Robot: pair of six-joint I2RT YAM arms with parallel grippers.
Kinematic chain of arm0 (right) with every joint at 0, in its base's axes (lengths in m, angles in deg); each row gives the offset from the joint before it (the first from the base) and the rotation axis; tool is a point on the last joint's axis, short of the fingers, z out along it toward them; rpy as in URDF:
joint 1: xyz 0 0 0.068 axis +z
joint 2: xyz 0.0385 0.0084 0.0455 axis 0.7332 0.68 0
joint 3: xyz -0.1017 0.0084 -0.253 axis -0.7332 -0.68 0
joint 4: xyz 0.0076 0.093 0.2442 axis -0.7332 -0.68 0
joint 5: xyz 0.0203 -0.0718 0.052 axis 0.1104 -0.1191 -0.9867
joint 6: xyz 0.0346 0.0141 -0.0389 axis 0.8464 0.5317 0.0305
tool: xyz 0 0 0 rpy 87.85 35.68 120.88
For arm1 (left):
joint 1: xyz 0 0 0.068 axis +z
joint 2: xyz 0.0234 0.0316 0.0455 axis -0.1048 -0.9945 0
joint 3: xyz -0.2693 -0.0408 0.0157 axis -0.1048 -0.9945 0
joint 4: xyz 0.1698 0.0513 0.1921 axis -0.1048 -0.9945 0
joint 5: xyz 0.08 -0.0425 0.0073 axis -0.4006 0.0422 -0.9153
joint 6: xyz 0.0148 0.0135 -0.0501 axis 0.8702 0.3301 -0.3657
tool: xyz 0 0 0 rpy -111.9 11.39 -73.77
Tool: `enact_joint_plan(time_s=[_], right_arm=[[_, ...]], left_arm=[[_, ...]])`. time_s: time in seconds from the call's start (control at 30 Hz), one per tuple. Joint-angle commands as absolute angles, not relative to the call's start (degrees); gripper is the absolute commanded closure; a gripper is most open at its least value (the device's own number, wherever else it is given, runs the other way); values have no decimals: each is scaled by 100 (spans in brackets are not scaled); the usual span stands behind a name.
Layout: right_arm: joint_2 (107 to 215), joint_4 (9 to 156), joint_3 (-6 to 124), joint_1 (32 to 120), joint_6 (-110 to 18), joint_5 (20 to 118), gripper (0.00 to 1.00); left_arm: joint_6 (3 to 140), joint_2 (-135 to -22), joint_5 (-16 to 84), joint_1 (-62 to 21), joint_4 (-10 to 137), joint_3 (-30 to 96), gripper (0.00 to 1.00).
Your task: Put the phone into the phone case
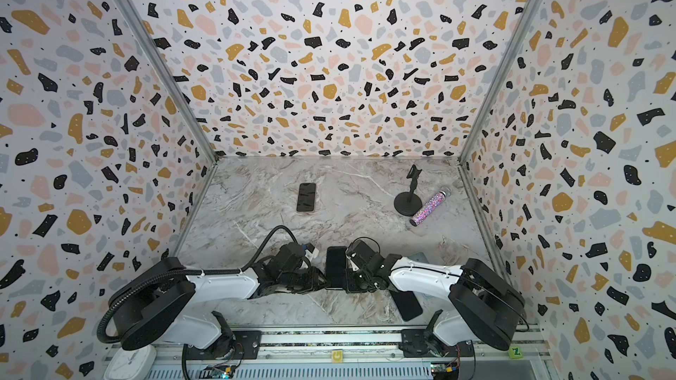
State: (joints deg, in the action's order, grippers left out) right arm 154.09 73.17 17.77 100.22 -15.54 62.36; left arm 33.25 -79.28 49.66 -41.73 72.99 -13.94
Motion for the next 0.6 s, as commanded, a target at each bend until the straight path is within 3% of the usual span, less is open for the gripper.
enact_joint_plan(time_s=[0.0,0.57], right_arm=[[15676,7920,1970,10174,-1690,6043,87],[16116,8379,1708,10138,-1589,5804,89]], left_arm=[[3268,-8049,5143,-4347,7723,-1429,67],[3266,-8026,5109,-4403,7667,-1392,69]])
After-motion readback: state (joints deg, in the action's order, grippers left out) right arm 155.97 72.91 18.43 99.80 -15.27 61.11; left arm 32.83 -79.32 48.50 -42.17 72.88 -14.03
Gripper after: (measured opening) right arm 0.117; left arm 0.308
